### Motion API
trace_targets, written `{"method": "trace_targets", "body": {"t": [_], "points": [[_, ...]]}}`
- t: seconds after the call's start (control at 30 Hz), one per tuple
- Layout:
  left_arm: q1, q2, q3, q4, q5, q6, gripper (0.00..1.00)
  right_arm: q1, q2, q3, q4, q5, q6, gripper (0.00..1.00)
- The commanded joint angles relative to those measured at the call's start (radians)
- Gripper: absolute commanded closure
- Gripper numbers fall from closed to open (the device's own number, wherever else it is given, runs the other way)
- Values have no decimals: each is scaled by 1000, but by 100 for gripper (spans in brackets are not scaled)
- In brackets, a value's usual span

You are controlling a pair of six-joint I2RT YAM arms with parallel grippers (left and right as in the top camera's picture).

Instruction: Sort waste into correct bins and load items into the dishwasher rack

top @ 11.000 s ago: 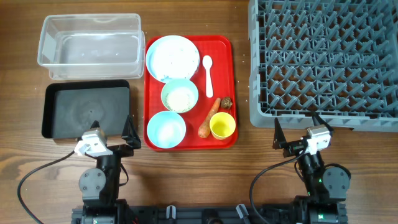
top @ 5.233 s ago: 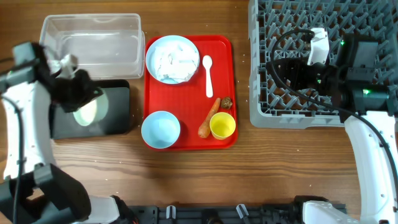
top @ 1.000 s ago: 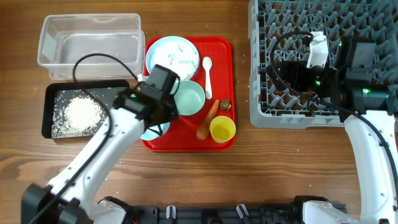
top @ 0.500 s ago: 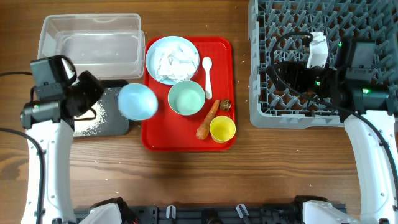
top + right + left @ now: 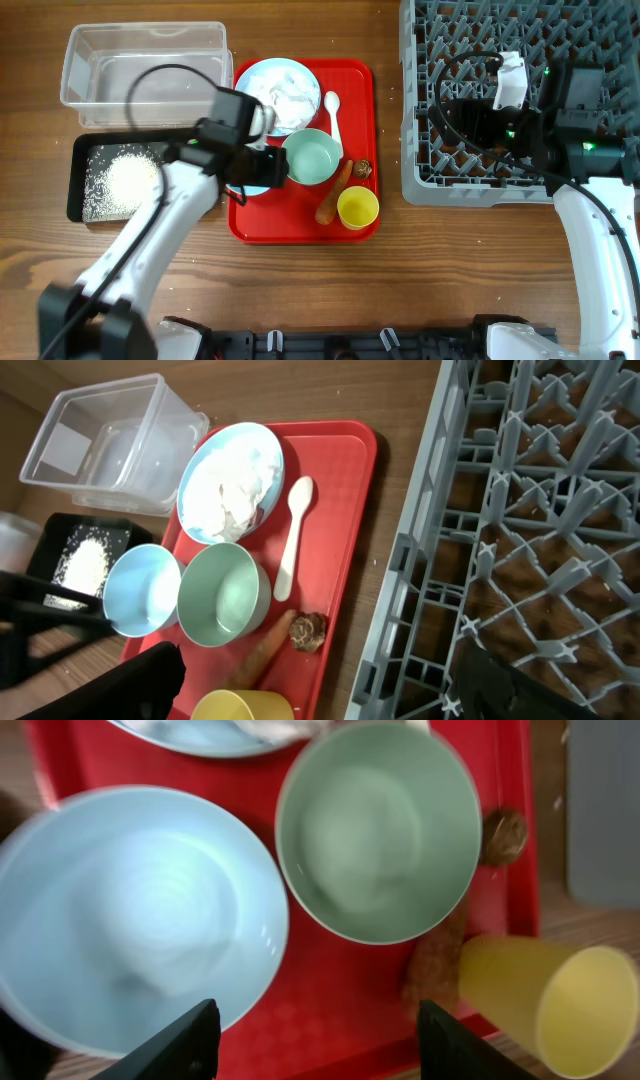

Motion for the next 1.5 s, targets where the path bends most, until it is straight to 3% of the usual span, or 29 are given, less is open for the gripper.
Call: {"method": "trace_targets", "body": {"t": [0.0, 0.17, 0.23, 0.27, 0.37, 0.43, 0.73, 0.8, 1.0, 1.2, 1.47], "points": [[-44, 107, 10, 5, -58, 71, 38, 3, 13, 19, -14, 11, 5, 10], [-45, 207, 10, 13, -137, 130, 38, 3, 13, 19, -14, 11, 5, 10], [-45, 236, 10, 13, -148, 173, 44, 3, 14, 19, -14, 15, 6, 10], [-45, 259, 10, 12, -155, 175, 50, 3, 14, 19, -14, 16, 6, 10], [-45, 281, 9, 13, -154, 175, 82, 3, 14, 19, -14, 22, 4, 10], [-45, 281, 9, 13, -154, 174, 96, 3, 14, 19, -14, 22, 4, 10], [-39, 154, 165, -50, -180, 27, 96, 3, 15, 19, -15, 22, 4, 10], [-43, 117, 166, -63, -376, -127, 96, 3, 15, 19, -14, 22, 3, 10], [-158, 117, 166, -54, -843, -421, 96, 3, 15, 19, -14, 25, 7, 10], [-221, 117, 166, 145, -942, -439, 96, 3, 15, 19, -14, 25, 6, 10], [-222, 117, 166, 188, -953, -401, 96, 3, 15, 19, -11, 53, 4, 10]]}}
